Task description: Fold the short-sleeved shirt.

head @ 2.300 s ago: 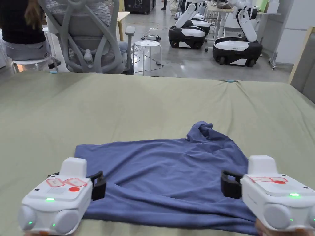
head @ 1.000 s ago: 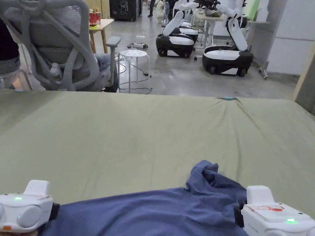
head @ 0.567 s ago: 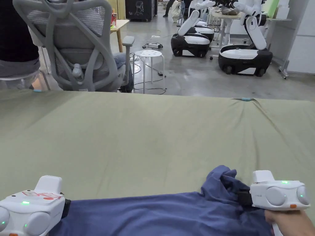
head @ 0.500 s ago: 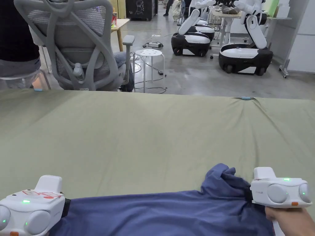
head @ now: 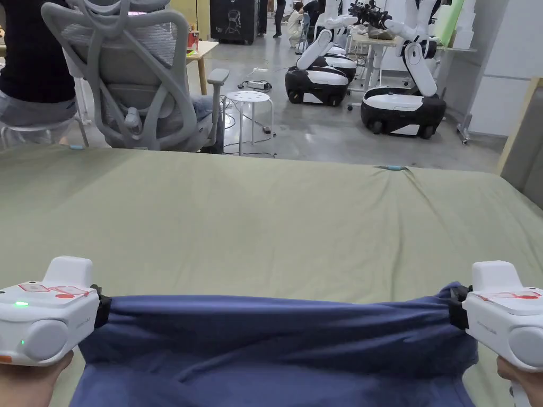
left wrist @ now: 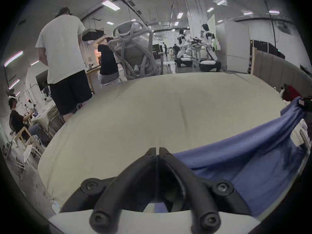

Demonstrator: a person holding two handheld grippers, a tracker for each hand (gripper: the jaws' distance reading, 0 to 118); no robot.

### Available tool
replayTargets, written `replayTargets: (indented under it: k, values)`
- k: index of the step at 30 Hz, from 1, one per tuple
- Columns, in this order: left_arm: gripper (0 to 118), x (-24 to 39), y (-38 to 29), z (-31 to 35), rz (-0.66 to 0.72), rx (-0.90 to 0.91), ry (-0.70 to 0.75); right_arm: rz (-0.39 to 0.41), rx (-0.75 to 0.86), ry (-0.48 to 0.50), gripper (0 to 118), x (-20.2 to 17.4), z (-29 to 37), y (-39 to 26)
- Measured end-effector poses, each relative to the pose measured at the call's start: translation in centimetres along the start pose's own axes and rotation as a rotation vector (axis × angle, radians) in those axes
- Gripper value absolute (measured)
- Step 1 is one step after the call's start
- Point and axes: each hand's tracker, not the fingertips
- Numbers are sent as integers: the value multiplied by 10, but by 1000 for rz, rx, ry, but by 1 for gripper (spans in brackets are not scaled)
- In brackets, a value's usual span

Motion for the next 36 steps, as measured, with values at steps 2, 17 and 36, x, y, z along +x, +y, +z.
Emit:
replayTargets:
  k: [2, 17, 36]
  values:
    - [0, -2, -21, 23, 1, -6, -24, -7, -12, -12, 3, 3, 25, -26]
    - [101, 15, -119, 62, -101, -70, 124, 12, -118, -11, 105, -24, 76, -123]
    - [0, 103, -72, 69, -36, 205, -62, -65, 154, 113, 0, -156, 74, -62]
